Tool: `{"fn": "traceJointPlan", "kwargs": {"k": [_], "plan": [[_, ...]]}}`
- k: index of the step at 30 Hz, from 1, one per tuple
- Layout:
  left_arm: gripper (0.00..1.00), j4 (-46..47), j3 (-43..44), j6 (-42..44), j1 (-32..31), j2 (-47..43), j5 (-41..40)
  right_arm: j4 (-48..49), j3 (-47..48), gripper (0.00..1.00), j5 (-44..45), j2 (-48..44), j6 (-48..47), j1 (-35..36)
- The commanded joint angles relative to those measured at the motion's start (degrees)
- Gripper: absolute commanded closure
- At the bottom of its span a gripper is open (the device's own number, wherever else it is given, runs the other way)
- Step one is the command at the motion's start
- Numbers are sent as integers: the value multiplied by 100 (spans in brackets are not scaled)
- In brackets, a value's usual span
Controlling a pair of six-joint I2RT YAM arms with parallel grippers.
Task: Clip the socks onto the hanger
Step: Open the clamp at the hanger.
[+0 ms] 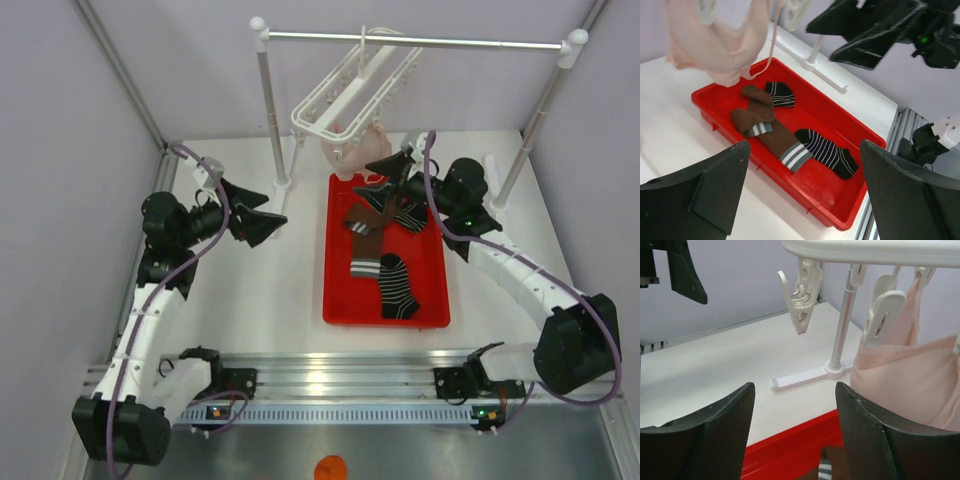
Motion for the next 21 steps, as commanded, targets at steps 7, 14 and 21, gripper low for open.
{"fn": "traceJointPlan", "kwargs": {"k": [7,14,21], "plan": [[8,-107,743,1033,-773,212,-804,1367,736,45,509,692,-35,404],[20,279,1129,726,-791,677,-1359,1394,1043,45,571,991,-80,545],[19,658,1331,295,-1045,1055,-1341,1464,1211,48,719,1255,-88,677]]}}
